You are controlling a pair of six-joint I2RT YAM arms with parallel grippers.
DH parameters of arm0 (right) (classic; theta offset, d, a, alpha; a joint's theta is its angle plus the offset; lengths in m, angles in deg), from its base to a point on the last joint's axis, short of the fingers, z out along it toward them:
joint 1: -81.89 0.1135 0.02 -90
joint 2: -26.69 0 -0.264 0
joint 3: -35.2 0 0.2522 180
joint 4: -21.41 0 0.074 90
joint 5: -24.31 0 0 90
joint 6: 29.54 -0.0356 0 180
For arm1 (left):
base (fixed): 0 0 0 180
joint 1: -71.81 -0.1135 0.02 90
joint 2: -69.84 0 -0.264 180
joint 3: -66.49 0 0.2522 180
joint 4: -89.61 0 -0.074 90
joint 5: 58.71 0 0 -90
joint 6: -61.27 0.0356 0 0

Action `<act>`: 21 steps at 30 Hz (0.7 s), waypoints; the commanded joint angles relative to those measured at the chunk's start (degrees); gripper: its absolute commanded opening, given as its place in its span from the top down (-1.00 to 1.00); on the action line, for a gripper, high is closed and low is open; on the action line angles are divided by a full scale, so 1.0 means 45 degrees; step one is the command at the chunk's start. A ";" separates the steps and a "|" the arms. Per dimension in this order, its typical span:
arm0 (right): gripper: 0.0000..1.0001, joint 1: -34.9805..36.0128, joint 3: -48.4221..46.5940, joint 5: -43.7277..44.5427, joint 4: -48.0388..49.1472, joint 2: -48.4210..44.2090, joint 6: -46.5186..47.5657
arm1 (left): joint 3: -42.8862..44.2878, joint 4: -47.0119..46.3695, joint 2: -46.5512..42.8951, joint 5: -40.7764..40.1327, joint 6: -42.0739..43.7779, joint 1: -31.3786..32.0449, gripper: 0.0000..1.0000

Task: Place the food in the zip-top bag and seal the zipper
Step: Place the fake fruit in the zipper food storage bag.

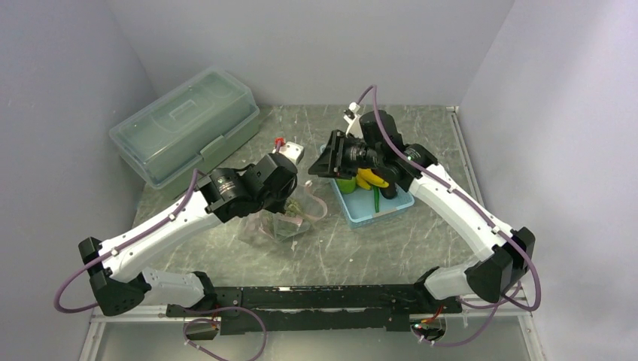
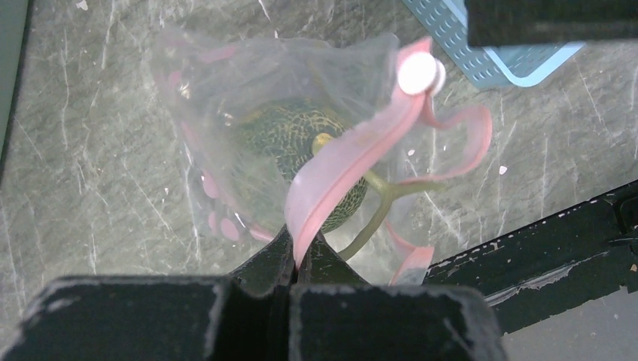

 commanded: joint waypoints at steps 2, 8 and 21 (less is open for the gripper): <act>0.15 0.0252 0.0533 -0.0381 -0.1378 -0.0896 0.2417 | 0.0604 0.0010 0.0017 -0.0419 -0.0229 0.0059 1.00; 0.18 0.0418 0.2322 -0.0980 -0.0911 -0.2502 0.2964 | 0.0869 0.0125 0.0328 -0.0379 -0.0248 0.0047 1.00; 0.21 0.1496 0.5068 -0.0622 -0.0318 -0.4184 0.2477 | 0.1846 0.0516 0.1228 -0.0442 -0.0805 0.0044 1.00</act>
